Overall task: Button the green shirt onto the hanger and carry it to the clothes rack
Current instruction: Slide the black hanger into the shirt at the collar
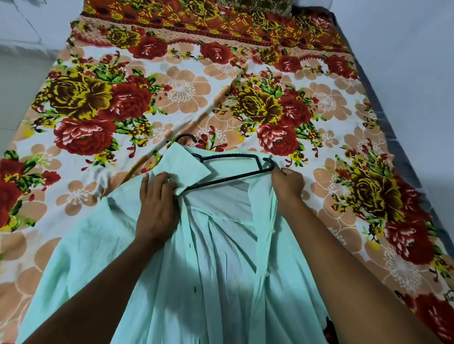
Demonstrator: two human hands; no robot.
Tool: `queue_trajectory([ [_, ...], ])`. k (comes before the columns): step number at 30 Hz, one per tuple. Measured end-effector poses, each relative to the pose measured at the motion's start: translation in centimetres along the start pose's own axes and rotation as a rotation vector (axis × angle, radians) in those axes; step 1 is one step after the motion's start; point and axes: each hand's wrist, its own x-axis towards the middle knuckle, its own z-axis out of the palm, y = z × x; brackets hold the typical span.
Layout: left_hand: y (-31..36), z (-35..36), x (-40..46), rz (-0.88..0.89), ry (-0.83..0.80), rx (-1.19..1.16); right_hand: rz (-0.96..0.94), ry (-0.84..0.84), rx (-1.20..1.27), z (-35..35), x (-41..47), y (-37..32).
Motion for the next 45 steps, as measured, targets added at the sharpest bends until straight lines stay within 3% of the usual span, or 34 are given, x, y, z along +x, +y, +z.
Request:
queue_trajectory([
  [5, 0.5, -0.4, 0.0, -0.005, 0.013, -0.017, 0.013, -0.029, -0.04, -1.3, 1.3, -1.0],
  [11, 0.1, -0.4, 0.1, 0.03, -0.037, 0.004, -0.474, 0.078, -0.329, -1.4, 0.7, -2.1],
  [19, -0.1, -0.2, 0.2, 0.058, -0.066, 0.096, -0.596, 0.239, -0.195, -0.3, -0.7, -3.5],
  [24, -0.2, 0.0, 0.2, 0.05, -0.06, 0.096, -0.791, -0.072, -0.198, 3.5, -4.7, -2.6],
  [28, -0.5, 0.2, 0.2, 0.082, -0.06, 0.072, -0.68, -0.273, -0.257, 6.6, -6.0, 0.1],
  [32, -0.3, 0.2, 0.3, 0.101, -0.03, 0.083, -0.597, -0.32, -0.229, 7.8, -6.8, 0.7],
  [36, -0.4, 0.1, 0.1, 0.103, -0.021, 0.133, -0.629, -0.311, -0.241, 8.3, -7.5, 0.5],
  [39, -0.4, 0.3, 0.1, 0.089, -0.017, 0.138, -0.464, -0.64, -0.315, 8.8, -8.0, 1.0],
  [41, -0.6, 0.3, 0.0, 0.085, -0.021, 0.118, -0.419, -0.767, -0.339, 8.0, -8.4, 1.5],
  [45, -0.5, 0.1, 0.1, 0.073, -0.083, 0.09, -0.523, -0.704, -0.329, 4.5, -10.7, 3.4],
])
